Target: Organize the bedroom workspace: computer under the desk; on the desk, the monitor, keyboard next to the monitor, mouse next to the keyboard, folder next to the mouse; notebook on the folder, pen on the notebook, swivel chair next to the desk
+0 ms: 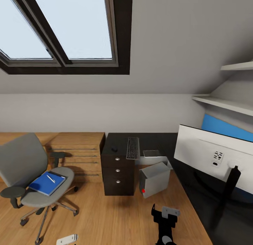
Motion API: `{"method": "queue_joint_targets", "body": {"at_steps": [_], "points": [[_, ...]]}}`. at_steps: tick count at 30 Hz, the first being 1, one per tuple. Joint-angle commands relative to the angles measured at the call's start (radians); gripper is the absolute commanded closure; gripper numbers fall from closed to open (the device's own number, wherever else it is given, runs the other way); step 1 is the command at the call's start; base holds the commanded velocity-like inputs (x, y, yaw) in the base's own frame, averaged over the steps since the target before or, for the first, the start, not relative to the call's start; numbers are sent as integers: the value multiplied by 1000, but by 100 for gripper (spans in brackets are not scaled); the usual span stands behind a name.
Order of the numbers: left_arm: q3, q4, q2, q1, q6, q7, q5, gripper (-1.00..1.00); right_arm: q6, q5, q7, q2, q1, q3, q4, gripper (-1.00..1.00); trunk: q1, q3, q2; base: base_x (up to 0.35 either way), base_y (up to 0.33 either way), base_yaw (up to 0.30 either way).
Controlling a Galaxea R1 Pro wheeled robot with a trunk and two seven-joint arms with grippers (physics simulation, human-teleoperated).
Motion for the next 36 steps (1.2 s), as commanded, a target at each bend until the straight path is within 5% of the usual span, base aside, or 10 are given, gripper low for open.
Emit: {"method": "queue_joint_targets", "body": {"at_steps": [1, 6, 7, 12, 19, 24, 28, 36], "points": [[-6, -1, 2, 0, 4, 9, 8, -100, -4, -11, -3, 0, 0, 9, 1, -100, 0, 0, -1, 22, 17, 0], [-6, -1, 1, 0, 4, 9, 7, -100, -4, -9, -1, 0, 0, 11, 0, -100, 0, 0, -1, 8, 6, 0], [-6, -101, 0, 0, 8, 12, 10, -100, 9, 4, -5, 9, -1, 49, -77, -100, 0, 0, -1, 0, 0, 0], [-4, -237, -11, 0, 17, 15, 11, -100, 101, 7, -9, 18, -1, 62, -223, -100, 0, 0, -1, 0, 0, 0], [-6, -386, -26, 0, 51, 19, 10, -100, 410, 9, -9, 19, -2, 65, -507, -100, 0, 0, -1, 0, 0, 0], [-6, -473, -33, 0, 137, 21, 11, -100, 642, 8, -9, 15, -9, 60, -718, -100, 0, 0, -1, 0, 0, 0], [-5, -565, -38, 0, 255, 23, 12, -100, 833, 8, -11, 10, -81, 48, -834, -100, 0, 0, -1, 0, 0, 0], [-2, -619, -40, -68, 417, 24, 52, -100, 1023, 7, -12, -3, -285, -27, -871, -100, 0, 0, -1, 0, 0, 0]]}}
